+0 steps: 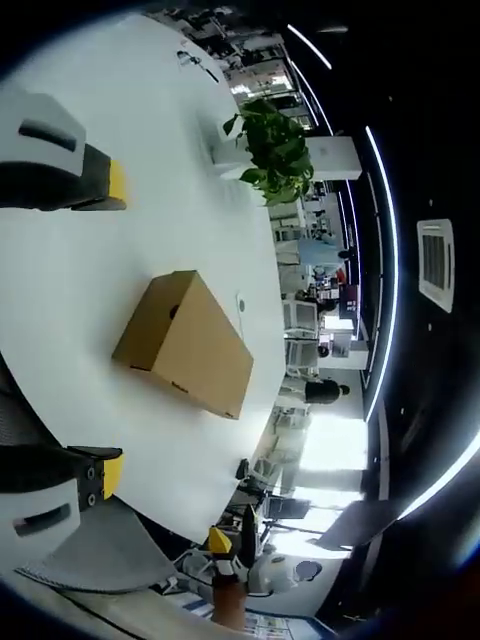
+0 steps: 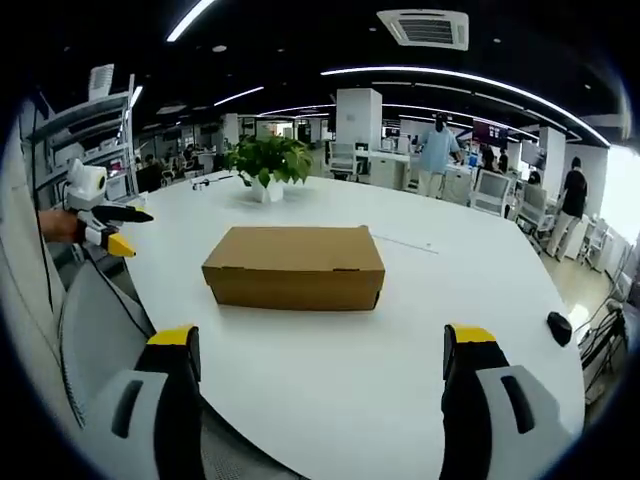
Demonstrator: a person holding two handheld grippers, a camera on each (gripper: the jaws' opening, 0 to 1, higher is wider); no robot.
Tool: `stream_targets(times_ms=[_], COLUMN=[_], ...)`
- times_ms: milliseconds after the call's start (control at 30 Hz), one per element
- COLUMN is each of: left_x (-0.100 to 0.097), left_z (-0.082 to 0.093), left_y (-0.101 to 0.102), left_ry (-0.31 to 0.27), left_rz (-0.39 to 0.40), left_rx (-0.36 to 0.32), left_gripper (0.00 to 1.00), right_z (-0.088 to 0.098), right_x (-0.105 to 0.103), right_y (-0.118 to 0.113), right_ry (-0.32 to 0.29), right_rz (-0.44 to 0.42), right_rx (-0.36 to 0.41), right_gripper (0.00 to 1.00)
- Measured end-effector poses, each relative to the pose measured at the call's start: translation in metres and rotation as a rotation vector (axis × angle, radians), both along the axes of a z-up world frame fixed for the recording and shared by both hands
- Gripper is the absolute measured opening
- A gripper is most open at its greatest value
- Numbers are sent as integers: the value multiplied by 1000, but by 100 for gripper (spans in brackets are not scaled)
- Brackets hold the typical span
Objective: Operate the shoe box by opening the lid, removing the specified soft item, and placing it in the target area until the item is outside and the box remains undamaged.
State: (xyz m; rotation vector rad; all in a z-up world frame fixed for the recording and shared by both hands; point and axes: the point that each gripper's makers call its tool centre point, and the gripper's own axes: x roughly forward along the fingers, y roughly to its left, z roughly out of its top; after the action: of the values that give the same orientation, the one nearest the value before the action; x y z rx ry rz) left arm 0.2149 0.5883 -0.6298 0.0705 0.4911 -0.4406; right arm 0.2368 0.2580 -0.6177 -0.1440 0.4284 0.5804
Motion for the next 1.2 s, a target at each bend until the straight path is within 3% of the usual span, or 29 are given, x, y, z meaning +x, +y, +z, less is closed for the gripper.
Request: stream_targets(times_ms=[1200], left_x=[-2], left_z=[-2], left_y=[-3], left_ry=[-2], left_rz=[26], left_rx=[6], left_gripper=[100], right_z=[-1], right_x=[2], right_y=[-9], right_ry=[1], right_rz=[0], right_rx=[-22], right_gripper=[96])
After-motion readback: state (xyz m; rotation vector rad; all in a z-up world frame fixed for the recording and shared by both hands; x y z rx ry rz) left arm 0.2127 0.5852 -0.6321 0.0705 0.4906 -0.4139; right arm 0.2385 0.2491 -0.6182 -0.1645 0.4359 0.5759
